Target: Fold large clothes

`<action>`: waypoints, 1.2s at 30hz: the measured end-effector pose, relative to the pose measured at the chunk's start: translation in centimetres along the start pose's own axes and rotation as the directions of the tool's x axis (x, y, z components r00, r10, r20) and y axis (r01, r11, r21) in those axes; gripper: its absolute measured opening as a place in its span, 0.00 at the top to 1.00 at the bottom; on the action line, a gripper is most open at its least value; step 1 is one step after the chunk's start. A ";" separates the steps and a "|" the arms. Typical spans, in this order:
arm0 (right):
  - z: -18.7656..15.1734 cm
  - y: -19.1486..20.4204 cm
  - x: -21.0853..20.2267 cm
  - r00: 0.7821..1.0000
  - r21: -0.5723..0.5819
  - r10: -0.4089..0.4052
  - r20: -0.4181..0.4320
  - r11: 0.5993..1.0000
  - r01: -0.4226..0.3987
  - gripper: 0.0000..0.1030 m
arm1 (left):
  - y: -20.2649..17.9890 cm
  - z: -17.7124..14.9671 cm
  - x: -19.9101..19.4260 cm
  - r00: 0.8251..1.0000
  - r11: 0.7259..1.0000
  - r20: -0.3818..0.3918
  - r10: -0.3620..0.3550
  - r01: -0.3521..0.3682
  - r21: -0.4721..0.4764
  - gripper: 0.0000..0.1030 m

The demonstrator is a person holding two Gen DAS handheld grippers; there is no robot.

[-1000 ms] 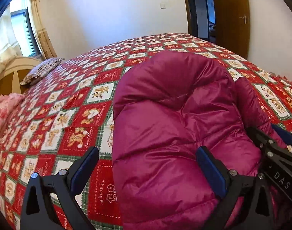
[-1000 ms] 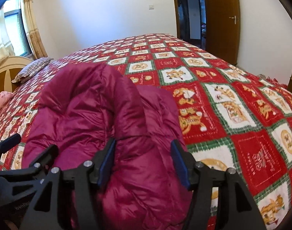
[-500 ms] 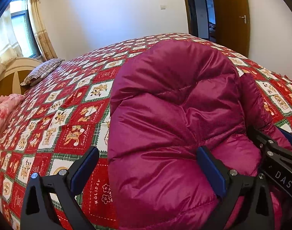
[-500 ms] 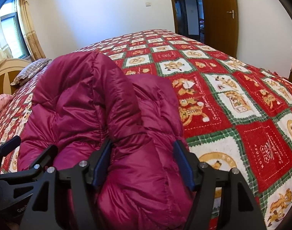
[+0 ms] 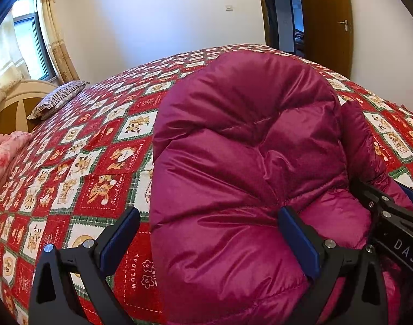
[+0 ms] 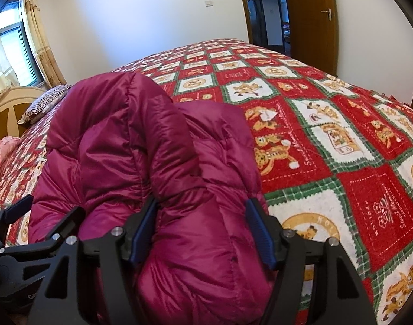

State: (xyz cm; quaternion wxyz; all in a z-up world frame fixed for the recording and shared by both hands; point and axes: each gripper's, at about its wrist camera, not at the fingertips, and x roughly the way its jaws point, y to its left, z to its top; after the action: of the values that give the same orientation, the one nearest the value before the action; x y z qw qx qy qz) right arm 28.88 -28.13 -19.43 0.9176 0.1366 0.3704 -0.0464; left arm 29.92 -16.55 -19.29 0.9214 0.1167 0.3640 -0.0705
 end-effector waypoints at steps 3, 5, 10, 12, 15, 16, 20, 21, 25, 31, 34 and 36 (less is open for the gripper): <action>0.2 -0.4 -0.2 1.000 0.017 0.026 0.004 1.000 -0.026 0.33 | 0.2 0.1 0.0 1.000 1.000 -0.002 -0.010 0.010 0.003 0.01; 0.2 -0.3 -0.2 1.000 0.012 0.026 0.003 1.000 -0.026 0.33 | 0.2 0.1 0.0 1.000 1.000 -0.003 -0.015 0.015 0.005 0.01; 0.3 -0.2 -0.6 1.000 -0.008 0.030 -0.003 1.000 -0.030 0.33 | 0.2 0.2 -0.3 1.000 1.000 -0.012 -0.017 0.017 0.013 0.01; 0.4 -0.4 -1.0 0.999 -0.012 0.037 0.001 0.999 -0.037 0.31 | 0.3 0.2 -0.7 1.000 1.000 -0.014 -0.018 0.018 0.020 0.01; 0.3 -0.8 -2.0 0.999 -0.024 0.049 0.018 0.999 -0.048 0.29 | 0.9 0.2 -1.4 0.999 0.999 -0.024 -0.039 0.039 0.006 0.01; 0.2 -0.9 -2.2 0.998 -0.026 0.051 0.021 0.998 -0.051 0.28 | 1.3 0.1 -1.7 0.998 0.998 -0.028 -0.056 0.055 -0.005 0.01; 0.4 -1.9 -2.9 0.997 -0.001 0.072 0.030 0.997 -0.072 0.23 | 2.7 -0.4 -2.7 0.994 0.993 -0.012 -0.111 0.111 -0.040 0.01; 0.4 -2.1 -2.9 0.997 0.003 0.070 0.029 0.998 -0.070 0.19 | 2.9 -0.4 -2.7 0.992 0.992 -0.013 -0.122 0.121 -0.040 0.01; 0.3 -2.5 -2.3 0.997 0.018 0.081 0.008 0.997 -0.081 0.18 | 2.8 -0.5 -1.5 0.985 0.984 -0.043 -0.169 0.166 -0.061 0.01; 0.1 -3.5 -1.4 0.991 0.055 0.133 -0.022 0.990 -0.131 0.18 | 2.7 0.0 -0.2 0.970 0.972 -0.066 -0.233 0.229 -0.059 0.01; -0.1 -3.3 -1.2 0.989 0.052 0.145 -0.029 0.988 -0.143 0.18 | 2.5 0.0 -0.1 0.972 0.973 -0.054 -0.229 0.228 -0.026 0.01; -0.2 -3.2 -1.2 0.988 0.047 0.150 -0.036 0.988 -0.149 0.19 | 2.4 0.0 -0.1 0.973 0.974 -0.043 -0.226 0.226 -0.007 0.01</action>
State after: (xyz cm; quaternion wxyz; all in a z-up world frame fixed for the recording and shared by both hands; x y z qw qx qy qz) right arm 27.34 -31.22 -19.43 0.9078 0.1852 0.3758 0.0170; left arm 30.37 -14.28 -18.82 0.8994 0.0750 0.3948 -0.1720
